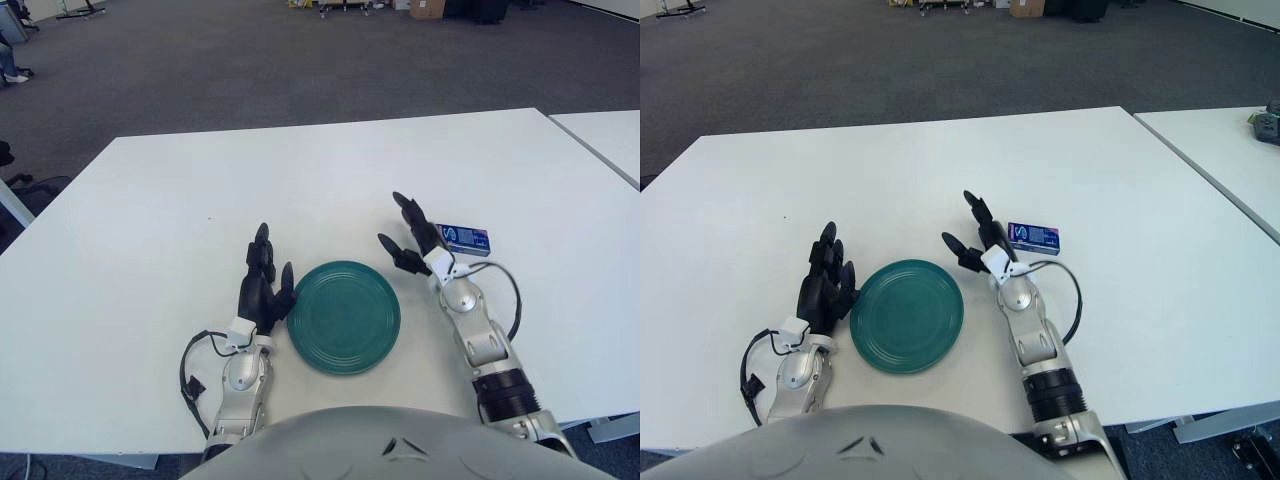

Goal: Put the gum into the plate.

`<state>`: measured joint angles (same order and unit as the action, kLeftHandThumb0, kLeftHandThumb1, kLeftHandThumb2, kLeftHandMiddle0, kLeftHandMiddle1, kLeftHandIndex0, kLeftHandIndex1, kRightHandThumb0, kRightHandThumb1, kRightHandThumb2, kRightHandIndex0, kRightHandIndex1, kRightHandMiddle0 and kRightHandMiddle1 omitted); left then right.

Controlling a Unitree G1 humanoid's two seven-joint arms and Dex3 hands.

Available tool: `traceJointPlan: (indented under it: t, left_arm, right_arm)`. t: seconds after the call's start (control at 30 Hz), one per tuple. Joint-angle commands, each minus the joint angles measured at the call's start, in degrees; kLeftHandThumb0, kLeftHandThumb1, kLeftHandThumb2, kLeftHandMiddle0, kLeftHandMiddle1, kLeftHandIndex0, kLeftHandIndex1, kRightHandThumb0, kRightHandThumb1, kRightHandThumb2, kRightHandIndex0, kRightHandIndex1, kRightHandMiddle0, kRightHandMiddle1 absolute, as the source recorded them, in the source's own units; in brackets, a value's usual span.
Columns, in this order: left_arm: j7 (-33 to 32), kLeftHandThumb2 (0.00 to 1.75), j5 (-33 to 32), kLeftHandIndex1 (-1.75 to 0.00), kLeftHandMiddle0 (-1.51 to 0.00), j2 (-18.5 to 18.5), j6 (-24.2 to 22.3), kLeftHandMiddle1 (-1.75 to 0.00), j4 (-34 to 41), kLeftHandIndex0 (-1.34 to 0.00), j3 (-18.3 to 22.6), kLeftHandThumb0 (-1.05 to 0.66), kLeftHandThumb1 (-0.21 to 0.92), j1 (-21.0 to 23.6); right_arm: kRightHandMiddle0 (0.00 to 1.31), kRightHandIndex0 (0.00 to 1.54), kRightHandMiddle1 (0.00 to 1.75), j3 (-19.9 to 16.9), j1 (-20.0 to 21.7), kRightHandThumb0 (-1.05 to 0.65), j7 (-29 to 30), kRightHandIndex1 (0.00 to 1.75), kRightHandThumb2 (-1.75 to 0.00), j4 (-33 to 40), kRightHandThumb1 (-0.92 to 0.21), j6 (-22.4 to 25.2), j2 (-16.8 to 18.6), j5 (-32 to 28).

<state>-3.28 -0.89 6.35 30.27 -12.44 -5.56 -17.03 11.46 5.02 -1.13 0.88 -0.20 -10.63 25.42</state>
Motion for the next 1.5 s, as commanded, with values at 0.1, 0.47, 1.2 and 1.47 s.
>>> traceJointPlan:
  t: [0.1,0.47,1.2,1.47]
  left_arm:
    - [-0.69,0.72,0.45,-0.39,-0.1,1.61,-0.99,-0.01,-6.66,0.0,-0.06,-0.96,0.92,-1.1]
    - [0.59,0.69,-3.5,-0.46,-0.15,3.06,-0.58,-0.02,-8.62,0.0,1.07,-0.93,0.92,0.76]
    - [1.97,0.67,-3.62,-0.49,-0.17,3.47,3.66,0.0,-11.99,0.0,2.04,-0.95,0.92,1.92]
    - [2.0,0.71,-2.63,-0.51,-0.16,2.81,2.57,0.0,-10.71,0.0,1.88,-0.97,0.92,1.05]
  right_arm:
    - [0.0,0.33,0.78,1.98,5.65,-0.99,1.57,0.04,-0.58,3.39,-0.92,-5.96,-5.2,7.08]
    - [0.05,0.44,0.93,1.96,13.31,-0.87,-4.36,0.07,-0.37,6.0,-0.92,-9.13,-15.21,14.83]
    - [0.04,0.42,0.94,7.77,28.65,-0.88,0.65,0.02,-0.58,-26.7,-0.92,-22.98,-25.0,20.11]
    - [0.0,0.34,0.78,9.88,31.65,-0.9,1.7,0.0,-0.66,-37.94,-0.92,-25.69,-26.23,20.71]
